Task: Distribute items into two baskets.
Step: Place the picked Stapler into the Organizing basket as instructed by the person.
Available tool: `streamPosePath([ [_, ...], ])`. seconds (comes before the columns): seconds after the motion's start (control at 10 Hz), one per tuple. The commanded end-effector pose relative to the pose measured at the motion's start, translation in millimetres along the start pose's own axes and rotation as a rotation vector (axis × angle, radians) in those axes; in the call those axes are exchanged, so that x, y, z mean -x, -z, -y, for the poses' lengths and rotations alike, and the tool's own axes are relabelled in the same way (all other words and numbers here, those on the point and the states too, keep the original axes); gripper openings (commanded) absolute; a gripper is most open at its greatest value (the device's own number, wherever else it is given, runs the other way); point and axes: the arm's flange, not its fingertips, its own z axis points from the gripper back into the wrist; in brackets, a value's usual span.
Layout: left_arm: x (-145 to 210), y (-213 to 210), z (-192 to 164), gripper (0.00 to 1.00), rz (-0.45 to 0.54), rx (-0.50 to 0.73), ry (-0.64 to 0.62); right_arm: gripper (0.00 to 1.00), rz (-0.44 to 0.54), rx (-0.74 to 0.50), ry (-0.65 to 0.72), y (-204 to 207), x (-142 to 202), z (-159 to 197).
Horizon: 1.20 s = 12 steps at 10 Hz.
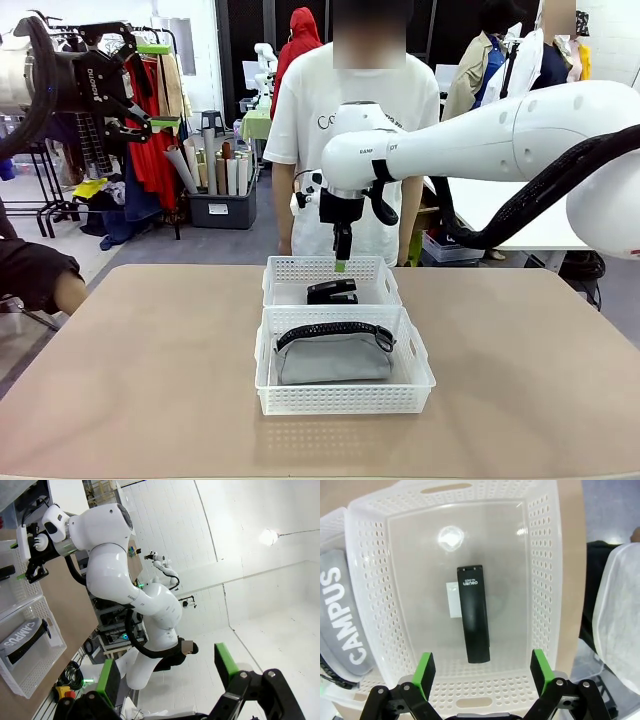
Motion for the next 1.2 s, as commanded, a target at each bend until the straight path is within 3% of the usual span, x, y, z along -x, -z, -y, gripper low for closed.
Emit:
streamPosePath([
  [0.0, 1.5, -0.5, 1.0, 1.00, 0.002, 0.001, 0.002, 1.00, -0.021, 0.012, -0.016, 5.2, 0.1, -0.4],
  [0.6, 1.5, -0.5, 1.0, 1.00, 0.002, 0.001, 0.002, 1.00, -0.012, -0.006, -0.005, 7.7, 0.3, -0.8],
  [0.8, 1.5, -0.5, 1.0, 1.00, 0.002, 0.001, 0.002, 1.00, 0.143, -0.071, 0.092, -43.1, 9.6, -12.8],
  [1.1, 1.5, -0.5, 1.0, 1.00, 0.002, 0.001, 0.002, 1.00, 0.186, -0.108, 0.189, -101.1, 22.3, -24.4],
])
